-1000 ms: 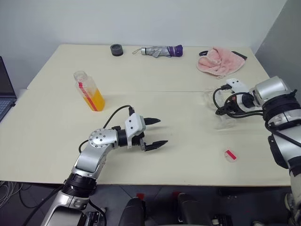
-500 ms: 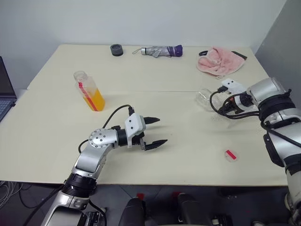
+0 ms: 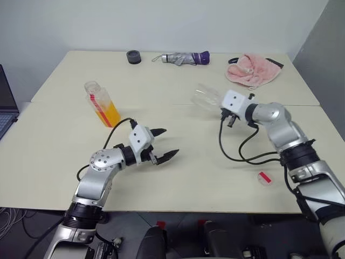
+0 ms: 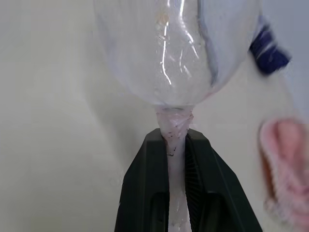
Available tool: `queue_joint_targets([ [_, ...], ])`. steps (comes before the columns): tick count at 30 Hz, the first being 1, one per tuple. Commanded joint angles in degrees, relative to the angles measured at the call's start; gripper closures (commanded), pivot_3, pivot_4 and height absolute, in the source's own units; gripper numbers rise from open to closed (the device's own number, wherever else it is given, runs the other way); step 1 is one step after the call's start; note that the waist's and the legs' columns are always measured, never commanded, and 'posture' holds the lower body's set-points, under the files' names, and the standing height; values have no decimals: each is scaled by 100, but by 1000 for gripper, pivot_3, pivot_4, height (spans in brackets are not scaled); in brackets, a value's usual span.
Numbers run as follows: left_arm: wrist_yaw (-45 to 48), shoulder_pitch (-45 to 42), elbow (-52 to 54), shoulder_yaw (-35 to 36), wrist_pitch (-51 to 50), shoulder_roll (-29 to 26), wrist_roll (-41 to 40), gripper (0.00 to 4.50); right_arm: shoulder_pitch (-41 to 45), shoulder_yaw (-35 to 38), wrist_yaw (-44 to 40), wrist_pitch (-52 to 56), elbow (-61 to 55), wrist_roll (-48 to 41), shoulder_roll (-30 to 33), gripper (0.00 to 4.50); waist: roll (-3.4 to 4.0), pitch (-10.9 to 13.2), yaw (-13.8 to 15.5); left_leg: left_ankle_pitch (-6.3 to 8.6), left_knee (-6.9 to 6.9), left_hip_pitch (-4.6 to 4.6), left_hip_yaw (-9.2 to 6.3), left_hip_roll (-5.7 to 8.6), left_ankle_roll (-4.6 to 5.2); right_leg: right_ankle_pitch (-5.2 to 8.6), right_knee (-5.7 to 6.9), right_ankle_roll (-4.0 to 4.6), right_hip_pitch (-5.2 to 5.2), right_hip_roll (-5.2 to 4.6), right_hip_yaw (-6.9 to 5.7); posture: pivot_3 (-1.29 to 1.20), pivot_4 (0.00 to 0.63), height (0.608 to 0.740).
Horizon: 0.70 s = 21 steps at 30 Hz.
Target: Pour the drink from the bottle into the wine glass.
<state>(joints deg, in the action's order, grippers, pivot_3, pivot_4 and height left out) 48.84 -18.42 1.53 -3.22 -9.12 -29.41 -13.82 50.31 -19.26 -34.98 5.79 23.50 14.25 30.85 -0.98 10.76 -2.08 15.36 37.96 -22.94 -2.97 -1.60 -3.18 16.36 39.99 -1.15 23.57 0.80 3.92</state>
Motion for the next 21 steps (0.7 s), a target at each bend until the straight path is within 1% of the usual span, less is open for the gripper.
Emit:
queue_joint_targets([
  [1,-137,-17,47,313,-106,-121,-85,0,-44,363,958,-592,-330,50,-424,4354,0,0,-6,0,1,0,0,0,0,0,0,0,0,0,0,0,150,740],
  [5,-117,8,79,416,-186,-186,-129,0,-154,718,1688,-937,-121,-125,-978,4354,-1,-1,-4,-1,0,1,-3,-2,-1,0,1,1,-1,3,-3,0,150,740],
  [9,-121,3,105,574,-373,-209,-273,0,-435,1452,2026,-1003,-20,-1154,-1990,4354,-2,-1,4,0,0,1,-3,-4,-1,-1,0,1,-4,-1,-2,0,150,740],
  [11,-110,3,137,635,-460,-224,-356,0,-550,1613,2070,-991,-17,-1397,-2322,4354,-2,-1,3,0,-1,2,-5,-6,-1,-1,0,1,-5,-1,-3,0,150,740],
  [14,-142,-23,132,735,-559,-281,-384,0,-767,1710,2130,-1168,219,-1706,-2922,4354,-2,-1,-3,0,0,3,-5,-5,-1,-1,1,1,-5,0,-4,0,150,740],
  [16,-158,-20,132,813,-622,-308,-426,0,-783,1766,2178,-1313,510,-1786,-3195,4354,-2,-1,-19,0,-1,5,-4,-5,-1,-1,1,1,-5,1,-3,0,150,740],
  [21,-136,-7,164,896,-702,-386,-466,0,-752,1652,2315,-1770,1413,-1564,-3481,4354,-2,-2,-47,0,-1,5,-6,-4,-1,-1,2,1,-5,2,-4,0,150,740],
])
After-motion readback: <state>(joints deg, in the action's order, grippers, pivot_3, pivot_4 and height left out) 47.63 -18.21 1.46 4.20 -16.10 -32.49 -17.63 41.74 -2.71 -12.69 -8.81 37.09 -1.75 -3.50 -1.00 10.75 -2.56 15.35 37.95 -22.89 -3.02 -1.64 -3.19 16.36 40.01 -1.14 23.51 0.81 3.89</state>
